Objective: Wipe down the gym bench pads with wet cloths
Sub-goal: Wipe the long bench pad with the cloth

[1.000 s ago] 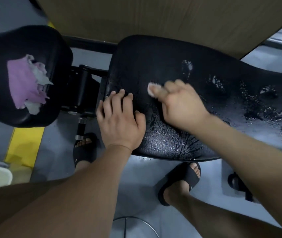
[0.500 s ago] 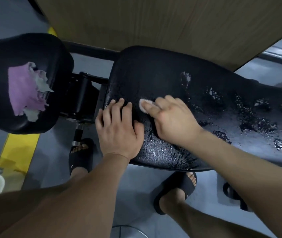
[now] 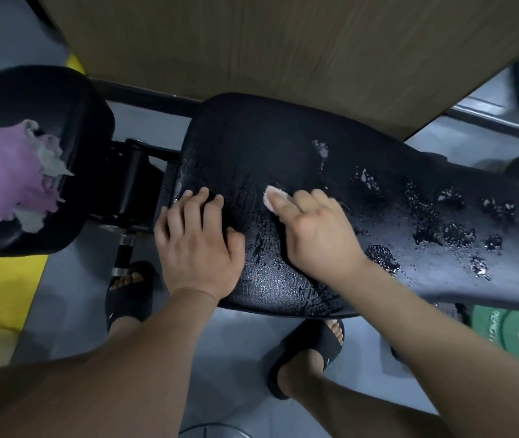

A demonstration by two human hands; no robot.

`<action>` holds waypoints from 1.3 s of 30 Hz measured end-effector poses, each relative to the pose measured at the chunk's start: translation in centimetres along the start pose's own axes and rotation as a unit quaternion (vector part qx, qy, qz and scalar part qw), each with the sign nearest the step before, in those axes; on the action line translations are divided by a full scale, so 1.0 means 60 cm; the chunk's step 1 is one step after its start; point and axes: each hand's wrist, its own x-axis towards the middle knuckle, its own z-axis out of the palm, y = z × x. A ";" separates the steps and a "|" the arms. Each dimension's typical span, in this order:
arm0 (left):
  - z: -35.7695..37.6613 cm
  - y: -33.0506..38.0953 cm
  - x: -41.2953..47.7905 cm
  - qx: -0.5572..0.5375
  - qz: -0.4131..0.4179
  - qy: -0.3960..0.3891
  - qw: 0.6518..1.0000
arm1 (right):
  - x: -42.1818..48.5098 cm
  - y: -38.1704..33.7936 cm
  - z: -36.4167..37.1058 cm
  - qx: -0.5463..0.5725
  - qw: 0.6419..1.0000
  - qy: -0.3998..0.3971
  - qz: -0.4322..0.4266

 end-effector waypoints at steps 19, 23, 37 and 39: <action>0.003 -0.002 -0.001 0.000 0.000 0.009 1.000 | 0.093 0.129 -0.006 -0.045 0.965 0.006 0.258; 0.003 -0.001 -0.001 0.002 0.003 0.014 1.000 | 0.093 0.053 0.001 -0.021 0.985 0.021 0.170; 0.001 -0.002 -0.001 -0.005 0.000 0.006 1.000 | 0.080 0.013 0.012 -0.024 0.998 0.018 0.051; 0.001 -0.002 -0.001 -0.007 -0.001 0.005 1.000 | 0.081 0.042 0.002 -0.043 0.998 0.018 0.049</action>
